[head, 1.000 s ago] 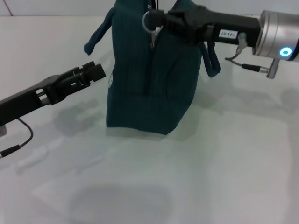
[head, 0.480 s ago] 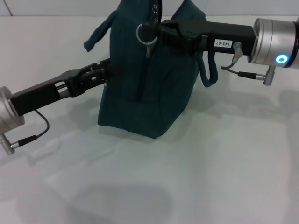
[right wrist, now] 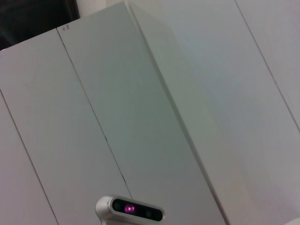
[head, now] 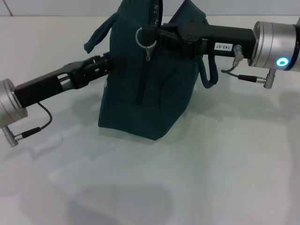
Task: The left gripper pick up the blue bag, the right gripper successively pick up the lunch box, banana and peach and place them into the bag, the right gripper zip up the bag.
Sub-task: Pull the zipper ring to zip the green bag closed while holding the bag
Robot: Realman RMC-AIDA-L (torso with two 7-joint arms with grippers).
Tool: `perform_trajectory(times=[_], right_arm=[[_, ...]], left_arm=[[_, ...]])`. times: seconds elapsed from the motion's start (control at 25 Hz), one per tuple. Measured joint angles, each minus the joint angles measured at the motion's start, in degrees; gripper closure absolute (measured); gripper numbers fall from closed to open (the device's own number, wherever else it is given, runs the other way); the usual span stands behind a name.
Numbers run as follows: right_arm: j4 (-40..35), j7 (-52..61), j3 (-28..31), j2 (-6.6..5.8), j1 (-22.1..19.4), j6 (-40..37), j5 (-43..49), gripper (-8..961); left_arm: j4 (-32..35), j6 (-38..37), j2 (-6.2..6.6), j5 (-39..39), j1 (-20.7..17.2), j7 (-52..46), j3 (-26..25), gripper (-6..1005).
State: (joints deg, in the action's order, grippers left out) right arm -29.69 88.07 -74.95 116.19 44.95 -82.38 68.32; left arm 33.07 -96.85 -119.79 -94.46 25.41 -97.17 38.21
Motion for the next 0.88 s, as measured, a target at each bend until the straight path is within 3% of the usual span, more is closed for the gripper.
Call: perform_trajectory(times=[0.12,0.44,0.88], right_arm=[[0.0,0.0,-0.09,0.0,-0.01,0.0,-0.18,932],[0.0,-0.1,-0.2,0.0,-0.01,0.11,-0.2,931],[-0.02,-0.25,-0.19,0.0,0.37,0.45,-0.2,930]], left_arm=[[-0.02,0.0,0.0,1.16,0.04,0.22,0.0,192],[-0.03,0.06,0.05,2.08,0.41,0.23,0.19,478],[-0.3,0.89,0.03,1.87,1.47,1.45,1.02,536]])
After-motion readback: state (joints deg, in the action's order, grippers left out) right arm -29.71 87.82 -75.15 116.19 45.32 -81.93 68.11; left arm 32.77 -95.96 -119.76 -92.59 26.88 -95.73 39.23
